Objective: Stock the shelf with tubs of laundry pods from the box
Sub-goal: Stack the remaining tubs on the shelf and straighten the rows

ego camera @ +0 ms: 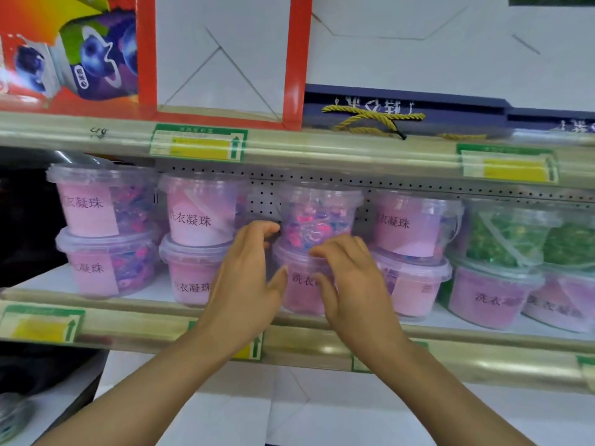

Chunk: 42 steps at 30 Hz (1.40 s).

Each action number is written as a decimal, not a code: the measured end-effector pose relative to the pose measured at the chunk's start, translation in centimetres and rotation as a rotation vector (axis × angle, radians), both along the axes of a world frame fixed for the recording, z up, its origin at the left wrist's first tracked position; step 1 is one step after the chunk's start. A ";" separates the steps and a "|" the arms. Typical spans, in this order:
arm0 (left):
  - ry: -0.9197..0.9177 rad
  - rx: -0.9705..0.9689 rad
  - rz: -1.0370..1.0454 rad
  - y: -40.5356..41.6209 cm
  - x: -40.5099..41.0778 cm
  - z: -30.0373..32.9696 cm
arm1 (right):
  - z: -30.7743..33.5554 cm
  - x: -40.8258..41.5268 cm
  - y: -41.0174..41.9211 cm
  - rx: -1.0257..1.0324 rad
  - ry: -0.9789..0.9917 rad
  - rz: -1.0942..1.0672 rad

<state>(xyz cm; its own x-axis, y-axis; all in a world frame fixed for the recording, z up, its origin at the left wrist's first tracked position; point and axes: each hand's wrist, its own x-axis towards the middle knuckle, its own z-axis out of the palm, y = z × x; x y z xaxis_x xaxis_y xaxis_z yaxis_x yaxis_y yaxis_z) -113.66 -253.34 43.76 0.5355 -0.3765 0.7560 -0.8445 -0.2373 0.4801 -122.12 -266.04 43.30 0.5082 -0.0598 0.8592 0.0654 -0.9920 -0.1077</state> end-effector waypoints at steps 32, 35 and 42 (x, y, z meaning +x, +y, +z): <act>0.281 0.061 -0.144 -2.2 2.2 1.9 | 1.9 -0.9 -0.7 0.644 0.113 0.196; 0.383 0.096 -0.126 -2.2 2.4 1.7 | 1.5 -1.2 -0.3 0.645 0.015 0.176; 0.187 0.044 -0.128 -1.4 0.6 0.5 | 2.4 0.4 -2.1 0.742 0.174 0.227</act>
<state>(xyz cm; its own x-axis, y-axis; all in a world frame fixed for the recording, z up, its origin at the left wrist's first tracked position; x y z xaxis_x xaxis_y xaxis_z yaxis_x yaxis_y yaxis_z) -113.06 -254.73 44.27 0.6103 -0.4805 0.6298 -0.7666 -0.1582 0.6223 -121.68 -268.18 45.74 0.7002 -0.4644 0.5423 0.1787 -0.6214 -0.7629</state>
